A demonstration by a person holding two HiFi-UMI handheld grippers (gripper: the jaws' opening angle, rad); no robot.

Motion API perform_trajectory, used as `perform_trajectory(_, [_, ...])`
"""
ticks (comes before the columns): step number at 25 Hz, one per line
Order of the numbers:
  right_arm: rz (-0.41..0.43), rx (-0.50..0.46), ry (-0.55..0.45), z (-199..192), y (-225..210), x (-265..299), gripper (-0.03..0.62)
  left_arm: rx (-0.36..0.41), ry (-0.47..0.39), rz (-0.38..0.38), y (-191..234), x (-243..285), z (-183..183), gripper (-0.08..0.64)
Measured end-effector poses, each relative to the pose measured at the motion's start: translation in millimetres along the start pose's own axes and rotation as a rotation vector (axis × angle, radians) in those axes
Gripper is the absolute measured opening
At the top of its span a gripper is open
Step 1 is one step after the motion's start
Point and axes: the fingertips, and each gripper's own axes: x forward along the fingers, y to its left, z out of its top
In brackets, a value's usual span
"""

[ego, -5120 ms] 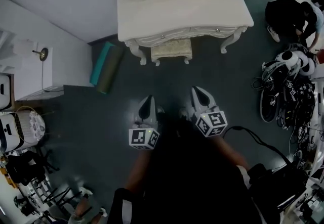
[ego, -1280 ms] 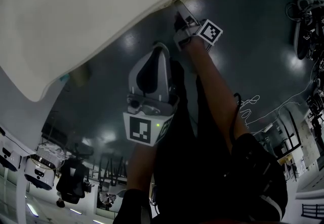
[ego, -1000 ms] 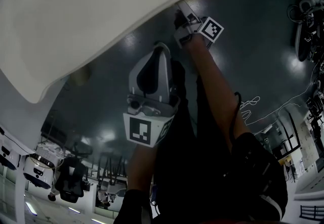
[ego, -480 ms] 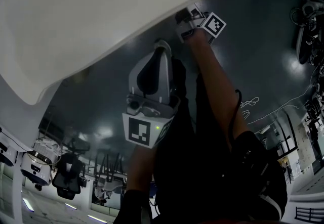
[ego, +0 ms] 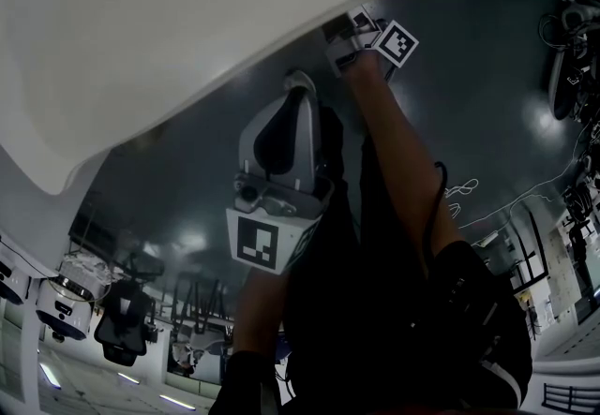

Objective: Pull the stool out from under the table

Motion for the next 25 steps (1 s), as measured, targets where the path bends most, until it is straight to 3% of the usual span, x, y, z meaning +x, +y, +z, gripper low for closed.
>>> perform_trajectory(12, [0.003, 0.015, 0.032, 5, -5, -18, 0.508, 0.015, -0.019, 0.015, -12, -4, -5, 0.009])
perform_trajectory(25, [0.01, 0.012, 0.071, -3, -14, -81, 0.508, 0.028, -0.044, 0.053, -51, -26, -23, 0.009])
